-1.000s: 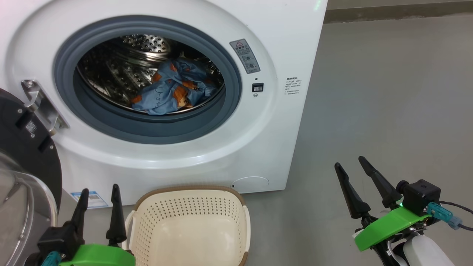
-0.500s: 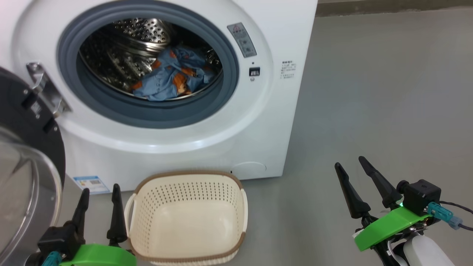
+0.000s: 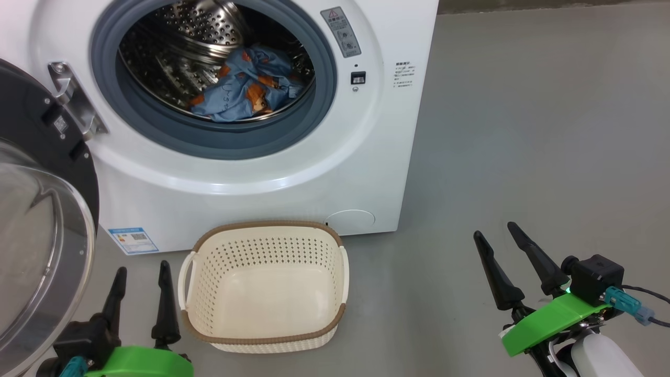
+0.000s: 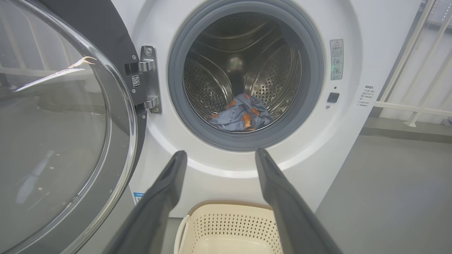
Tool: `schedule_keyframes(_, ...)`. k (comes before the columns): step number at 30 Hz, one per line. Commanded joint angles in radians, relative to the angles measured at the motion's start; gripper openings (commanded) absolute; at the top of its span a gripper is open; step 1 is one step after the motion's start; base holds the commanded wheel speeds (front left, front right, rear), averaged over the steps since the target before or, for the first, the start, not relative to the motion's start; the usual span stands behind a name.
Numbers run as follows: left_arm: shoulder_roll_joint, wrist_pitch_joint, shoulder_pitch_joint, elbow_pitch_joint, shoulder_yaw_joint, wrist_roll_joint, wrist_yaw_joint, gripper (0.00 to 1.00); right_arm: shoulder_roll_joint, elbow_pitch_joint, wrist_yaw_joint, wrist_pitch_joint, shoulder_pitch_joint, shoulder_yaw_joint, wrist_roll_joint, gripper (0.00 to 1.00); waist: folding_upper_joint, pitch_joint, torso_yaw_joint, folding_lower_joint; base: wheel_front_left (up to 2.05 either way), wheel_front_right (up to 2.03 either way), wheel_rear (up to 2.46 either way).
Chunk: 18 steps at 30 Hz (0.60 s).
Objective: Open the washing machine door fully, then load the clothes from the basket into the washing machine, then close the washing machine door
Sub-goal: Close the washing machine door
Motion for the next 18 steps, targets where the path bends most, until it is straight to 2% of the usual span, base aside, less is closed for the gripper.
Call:
schedule_keyframes(1,0.011,-0.006,-0.025,-0.026,0.032,0.003,-0.004,1.0,-0.009,-0.02,0.002,-0.005,-0.017,0.022,0.005,1.0,-0.0001,-0.001,0.0,0.0,0.0,0.0,0.0)
schedule_keyframes(18,0.011,-0.006,-0.011,-0.011,0.03,0.001,-0.004,1.0,-0.014,-0.013,0.002,-0.005,-0.004,0.035,0.008,1.0,-0.0001,-0.03,0.006,0.0,0.0,0.0,0.0)
